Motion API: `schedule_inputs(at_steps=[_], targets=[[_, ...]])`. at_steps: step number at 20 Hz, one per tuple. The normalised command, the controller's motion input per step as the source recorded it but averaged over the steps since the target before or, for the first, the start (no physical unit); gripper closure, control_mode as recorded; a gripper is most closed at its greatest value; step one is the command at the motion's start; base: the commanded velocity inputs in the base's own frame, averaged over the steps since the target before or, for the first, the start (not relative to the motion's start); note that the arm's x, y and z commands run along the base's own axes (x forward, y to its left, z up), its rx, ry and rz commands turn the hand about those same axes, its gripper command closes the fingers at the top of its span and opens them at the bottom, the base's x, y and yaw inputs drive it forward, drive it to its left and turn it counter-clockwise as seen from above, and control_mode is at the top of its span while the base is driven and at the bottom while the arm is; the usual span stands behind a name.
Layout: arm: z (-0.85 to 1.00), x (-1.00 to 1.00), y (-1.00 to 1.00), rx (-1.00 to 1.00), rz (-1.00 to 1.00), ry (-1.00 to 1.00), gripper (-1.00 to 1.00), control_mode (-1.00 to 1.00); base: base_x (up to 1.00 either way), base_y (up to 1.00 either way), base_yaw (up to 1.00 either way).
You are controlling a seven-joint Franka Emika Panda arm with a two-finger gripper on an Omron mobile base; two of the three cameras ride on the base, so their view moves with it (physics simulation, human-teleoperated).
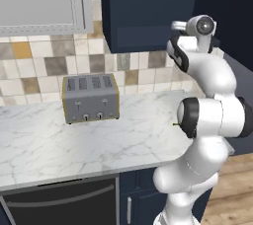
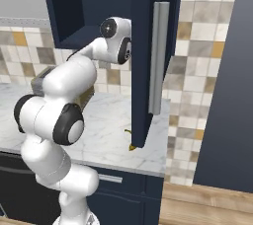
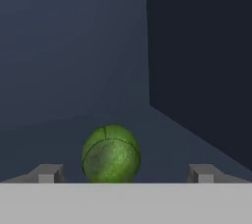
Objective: Pick the banana, avocado from the counter and place them in the cabinet. Then close the cabinet.
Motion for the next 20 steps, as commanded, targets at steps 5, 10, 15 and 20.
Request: schedule_inputs(at_steps=[5,10,15,20], targets=[[0.15,-0.82,0.42,0.0,0.0,-0.04,-1.0,-1.0,0.0,0.0,0.0],[0.38,-1.0,0.53,0.0,0.0,0.13,-1.0,-1.0,0.0,0.0,0.0],[0.33,-0.99,0.64,0.0,0.0,0.23,-1.0,-1.0,0.0,0.0,0.0],[-0.04,-1.0,0.46,0.0,0.0,0.16,-1.0,-1.0,0.0,0.0,0.0]])
